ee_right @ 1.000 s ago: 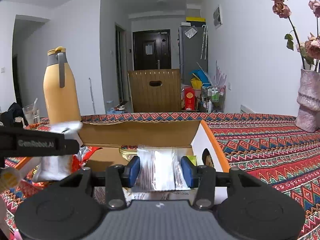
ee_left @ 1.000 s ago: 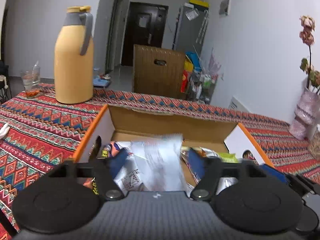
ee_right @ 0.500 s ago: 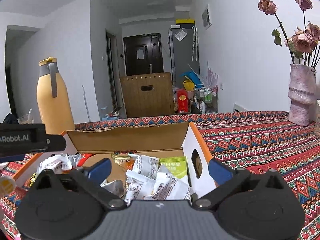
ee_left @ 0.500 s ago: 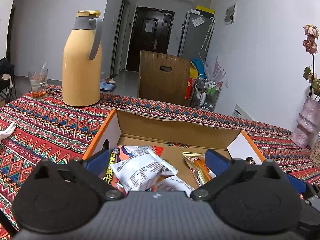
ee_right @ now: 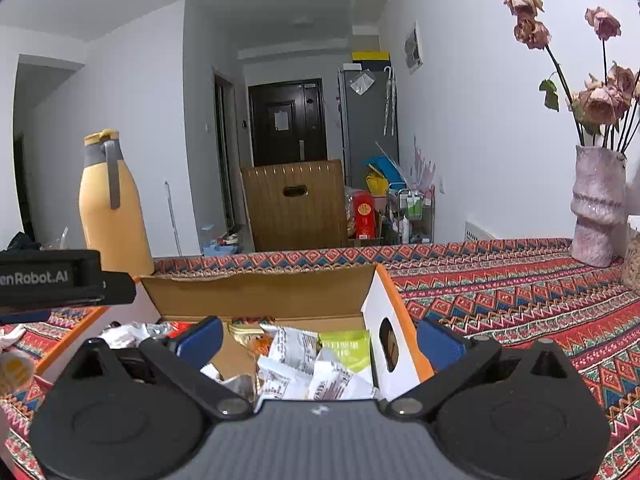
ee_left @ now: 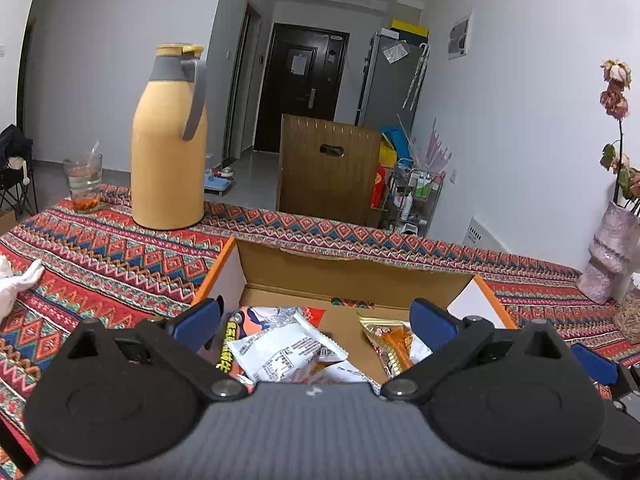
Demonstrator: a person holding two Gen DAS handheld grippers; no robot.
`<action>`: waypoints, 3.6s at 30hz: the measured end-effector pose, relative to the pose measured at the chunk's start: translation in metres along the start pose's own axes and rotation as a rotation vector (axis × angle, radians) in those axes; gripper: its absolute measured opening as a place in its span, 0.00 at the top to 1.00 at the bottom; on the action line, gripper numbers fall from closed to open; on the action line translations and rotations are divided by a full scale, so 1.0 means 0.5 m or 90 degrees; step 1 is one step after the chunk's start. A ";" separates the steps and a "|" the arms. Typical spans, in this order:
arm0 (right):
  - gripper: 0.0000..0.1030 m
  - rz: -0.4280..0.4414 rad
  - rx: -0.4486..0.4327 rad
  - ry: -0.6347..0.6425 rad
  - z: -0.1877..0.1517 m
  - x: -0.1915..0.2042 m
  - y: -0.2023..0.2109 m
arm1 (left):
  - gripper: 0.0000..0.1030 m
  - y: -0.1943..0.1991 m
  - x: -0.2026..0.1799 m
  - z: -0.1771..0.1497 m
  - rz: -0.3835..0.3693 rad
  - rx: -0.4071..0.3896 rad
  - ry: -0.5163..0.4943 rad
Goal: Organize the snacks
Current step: 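Withdraw both tools from the box back toward the snack pile, then grasp the green-and-white snack bar with the right tool, then grasp a cookie packet with the left tool while the right tool holds the green bar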
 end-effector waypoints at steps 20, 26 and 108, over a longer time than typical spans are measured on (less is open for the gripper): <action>0.00 0.015 0.022 0.012 -0.030 0.047 0.119 | 0.00 0.157 0.093 -0.039 0.019 -0.010 -0.022; 0.00 0.020 0.045 0.021 -0.068 0.055 0.149 | 0.00 0.184 0.116 -0.082 0.025 0.010 -0.030; 0.64 -0.055 0.243 0.100 -0.251 -0.004 0.126 | 0.00 0.166 0.178 -0.265 0.024 0.068 -0.009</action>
Point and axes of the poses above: each gripper's, at about its wrist camera, not at the fingertips, and y roughly against the way its jaws point, x to its left, z to its top, the point moved 10 cm from there along -y, roughly the way its jaws point, and after that the axes turned 12 degrees about -y, right-handed, at the moved point
